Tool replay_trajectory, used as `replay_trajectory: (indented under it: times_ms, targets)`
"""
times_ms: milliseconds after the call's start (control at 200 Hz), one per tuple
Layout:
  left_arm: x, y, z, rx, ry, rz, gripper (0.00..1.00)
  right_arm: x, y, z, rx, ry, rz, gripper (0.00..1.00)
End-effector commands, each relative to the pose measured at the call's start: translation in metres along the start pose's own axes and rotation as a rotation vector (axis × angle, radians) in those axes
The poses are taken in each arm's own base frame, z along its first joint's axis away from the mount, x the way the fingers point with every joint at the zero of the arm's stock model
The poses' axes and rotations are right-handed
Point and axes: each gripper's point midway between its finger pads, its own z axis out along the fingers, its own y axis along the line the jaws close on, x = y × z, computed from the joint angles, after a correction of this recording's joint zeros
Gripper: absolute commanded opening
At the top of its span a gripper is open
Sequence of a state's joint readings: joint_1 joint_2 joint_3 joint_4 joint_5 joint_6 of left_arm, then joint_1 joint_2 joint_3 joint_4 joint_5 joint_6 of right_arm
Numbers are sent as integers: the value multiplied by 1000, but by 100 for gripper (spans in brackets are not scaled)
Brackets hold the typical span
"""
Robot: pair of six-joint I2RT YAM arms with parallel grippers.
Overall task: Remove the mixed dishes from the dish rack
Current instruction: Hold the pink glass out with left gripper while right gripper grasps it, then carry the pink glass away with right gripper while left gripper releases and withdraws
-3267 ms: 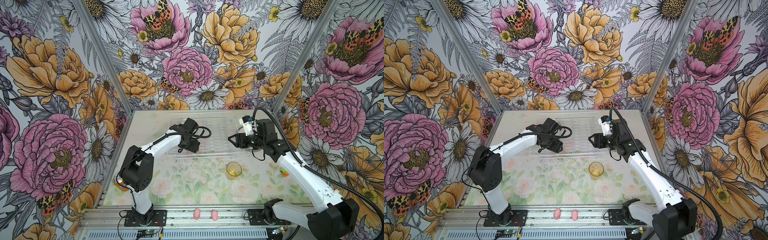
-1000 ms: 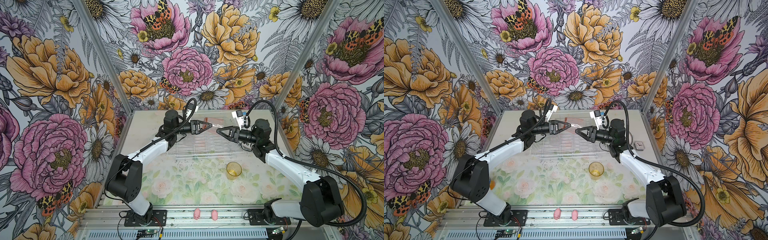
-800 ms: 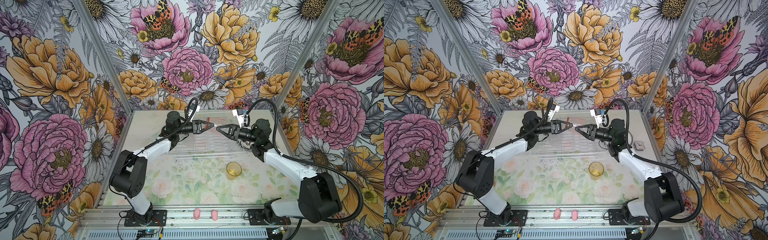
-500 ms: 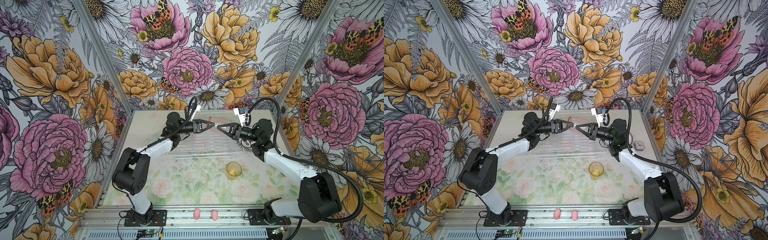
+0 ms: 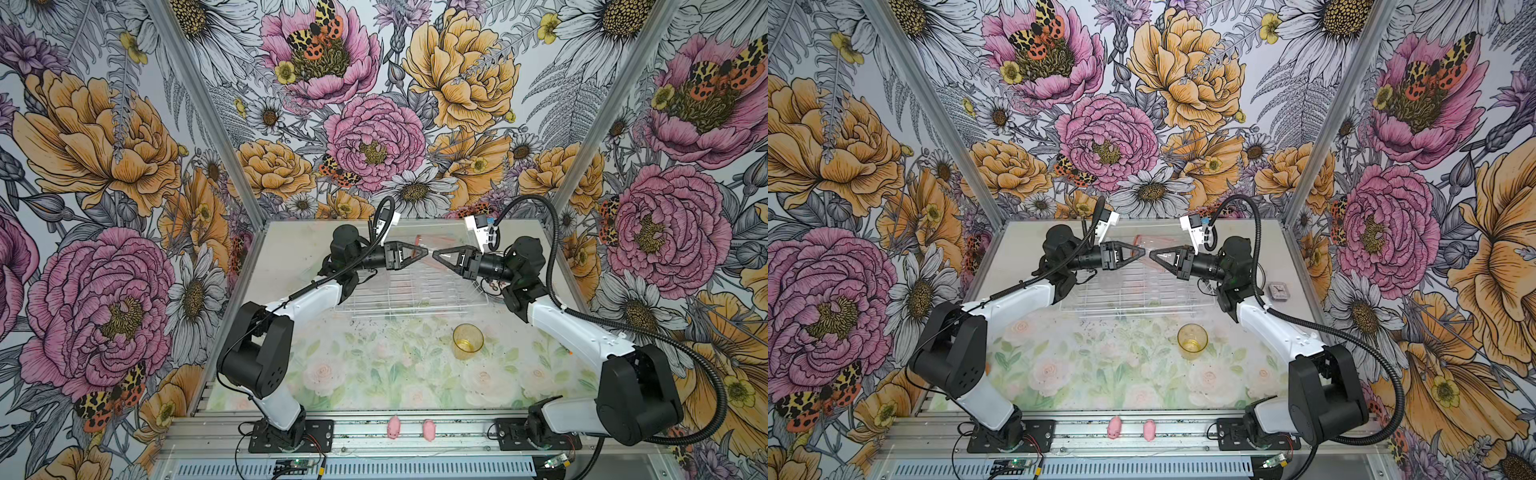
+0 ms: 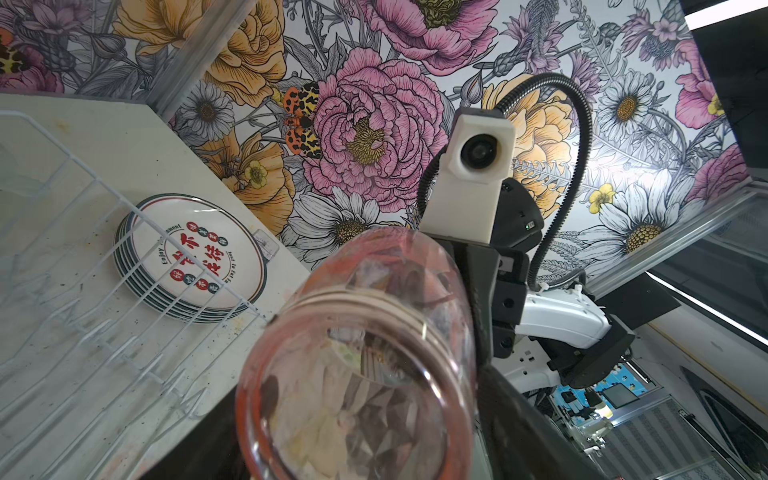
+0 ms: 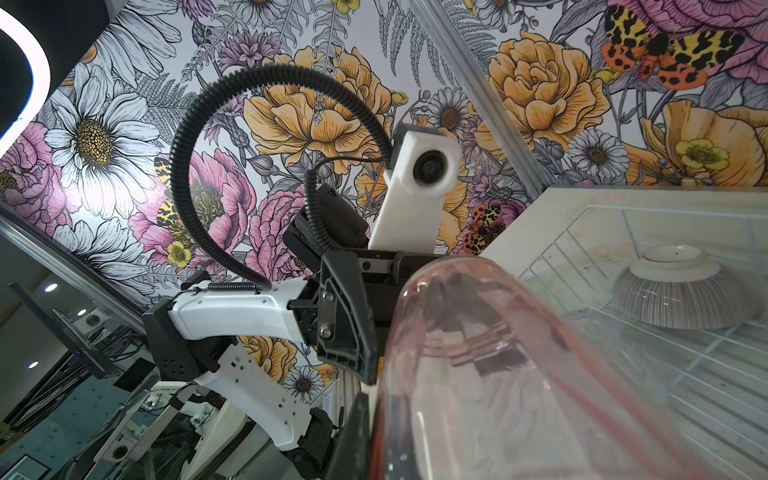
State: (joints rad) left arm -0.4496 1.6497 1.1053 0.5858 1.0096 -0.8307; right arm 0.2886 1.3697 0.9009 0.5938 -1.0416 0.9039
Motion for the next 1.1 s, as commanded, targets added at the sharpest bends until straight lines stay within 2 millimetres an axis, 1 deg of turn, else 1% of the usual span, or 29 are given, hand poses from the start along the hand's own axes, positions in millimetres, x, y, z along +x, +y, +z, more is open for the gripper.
replay_trajectory:
  times_ms: [0, 210, 275, 335, 420, 535, 570, 646, 716, 811, 881, 961, 1091]
  targets:
    - [-5, -12, -7, -34, -20, 97, 80, -17, 10, -2, 15, -36, -54, 0]
    - [-9, -14, -20, -95, -35, 127, 82, -11, 9, -5, 79, 9, -66, 0]
    - [-5, -9, -26, -158, -18, 137, 82, -7, 5, -8, 122, 31, -70, 0]
    - [-1, -1, -33, -251, 5, 146, 82, 0, 0, -10, 183, 67, -73, 0]
    - [5, 15, -50, -412, 31, 157, 83, 8, -4, -13, 263, 108, -82, 0]
    - [6, 32, -80, -556, 0, 134, 82, 18, 0, -18, 282, 128, -64, 0]
    - [6, 36, -89, -591, -14, 127, 82, 22, -1, -19, 305, 135, -61, 0]
    - [7, 42, -108, -659, -45, 116, 82, 33, -1, -21, 352, 169, -67, 0]
    - [8, 42, -123, -717, -66, 117, 82, 45, 1, -21, 398, 208, -79, 0]
    - [10, 42, -138, -778, -75, 121, 82, 60, 6, -19, 461, 281, -111, 0]
    - [11, 39, -146, -797, -83, 117, 82, 71, 8, -19, 522, 347, -145, 0]
    - [13, 39, -153, -818, -93, 115, 82, 86, 5, -22, 626, 436, -194, 0]
    - [17, 41, -159, -834, -92, 103, 82, 113, 1, -27, 752, 579, -266, 0]
